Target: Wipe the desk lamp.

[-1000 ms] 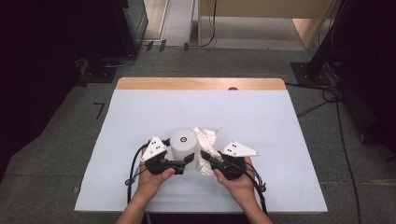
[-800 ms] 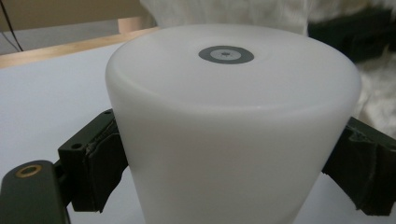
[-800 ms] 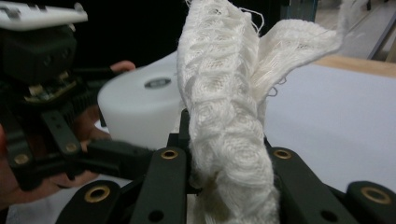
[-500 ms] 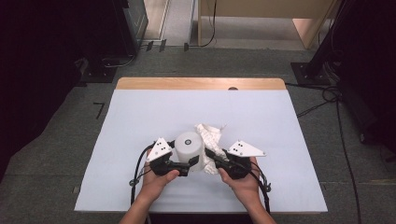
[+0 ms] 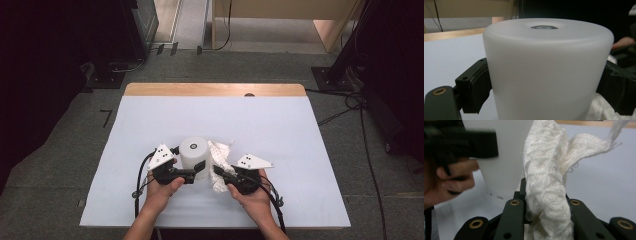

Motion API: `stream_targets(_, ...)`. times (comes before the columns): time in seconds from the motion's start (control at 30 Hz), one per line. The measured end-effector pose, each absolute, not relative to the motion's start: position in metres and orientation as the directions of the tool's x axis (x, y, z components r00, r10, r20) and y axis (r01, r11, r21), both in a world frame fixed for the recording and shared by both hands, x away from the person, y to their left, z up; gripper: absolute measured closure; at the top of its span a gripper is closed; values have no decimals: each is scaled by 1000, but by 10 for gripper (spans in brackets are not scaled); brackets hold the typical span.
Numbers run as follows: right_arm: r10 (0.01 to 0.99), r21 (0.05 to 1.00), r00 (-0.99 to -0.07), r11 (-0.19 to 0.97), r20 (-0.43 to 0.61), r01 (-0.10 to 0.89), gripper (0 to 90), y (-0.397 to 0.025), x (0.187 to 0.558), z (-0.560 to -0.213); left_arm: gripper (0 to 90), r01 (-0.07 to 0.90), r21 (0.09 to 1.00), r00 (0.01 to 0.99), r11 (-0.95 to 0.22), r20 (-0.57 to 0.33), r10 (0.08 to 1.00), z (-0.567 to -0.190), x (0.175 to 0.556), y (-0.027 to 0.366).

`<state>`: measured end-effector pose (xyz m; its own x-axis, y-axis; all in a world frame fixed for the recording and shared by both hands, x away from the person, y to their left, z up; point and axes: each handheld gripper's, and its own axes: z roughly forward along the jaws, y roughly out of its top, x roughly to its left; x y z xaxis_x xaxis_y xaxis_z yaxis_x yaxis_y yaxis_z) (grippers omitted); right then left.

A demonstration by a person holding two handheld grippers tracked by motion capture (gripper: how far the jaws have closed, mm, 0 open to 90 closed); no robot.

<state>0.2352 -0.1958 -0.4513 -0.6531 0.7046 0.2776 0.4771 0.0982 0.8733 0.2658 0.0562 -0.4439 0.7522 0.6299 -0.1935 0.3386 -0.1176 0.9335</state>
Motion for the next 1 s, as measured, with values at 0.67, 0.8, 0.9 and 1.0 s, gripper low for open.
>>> stream_targets(0.67,708,863,-649,111,279,492,766,-205,241,-453,86,359,930,752,-82,-236,615,-448,271,54)
stream_targets(0.8,729,852,-624,112,280,512,766,-210,246,-459,86,334,937,722,-104,-183,667,-451,274,54)
stream_targets(0.9,748,860,-599,76,286,505,766,-220,247,-455,85,280,946,704,-163,-88,704,-455,274,50)
stream_targets(1.0,768,873,-579,54,273,484,766,-230,248,-449,85,267,942,692,-204,-41,721,-461,276,48)
